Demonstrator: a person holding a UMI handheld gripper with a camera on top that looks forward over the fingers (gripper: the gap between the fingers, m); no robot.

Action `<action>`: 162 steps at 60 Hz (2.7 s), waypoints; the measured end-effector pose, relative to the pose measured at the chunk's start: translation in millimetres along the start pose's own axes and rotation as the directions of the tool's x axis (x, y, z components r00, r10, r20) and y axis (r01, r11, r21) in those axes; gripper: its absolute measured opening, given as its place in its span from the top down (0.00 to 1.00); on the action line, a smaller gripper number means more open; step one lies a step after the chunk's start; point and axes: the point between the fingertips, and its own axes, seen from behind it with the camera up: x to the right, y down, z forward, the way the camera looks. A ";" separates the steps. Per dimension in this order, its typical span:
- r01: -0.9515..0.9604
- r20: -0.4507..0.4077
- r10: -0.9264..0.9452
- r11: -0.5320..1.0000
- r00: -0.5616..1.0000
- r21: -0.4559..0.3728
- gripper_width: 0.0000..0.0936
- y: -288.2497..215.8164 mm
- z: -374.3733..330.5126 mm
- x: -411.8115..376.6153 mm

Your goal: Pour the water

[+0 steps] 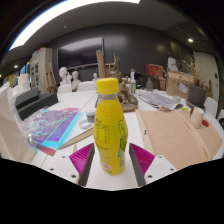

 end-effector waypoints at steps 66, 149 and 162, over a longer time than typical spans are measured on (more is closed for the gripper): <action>-0.948 0.387 0.886 0.308 0.254 -0.082 0.75 -234.3 37.2 213.9; -0.056 -0.165 0.098 0.968 0.981 0.244 0.74 -236.9 21.0 583.2; 0.000 -0.239 0.027 0.994 0.971 0.110 0.74 -139.4 62.2 619.9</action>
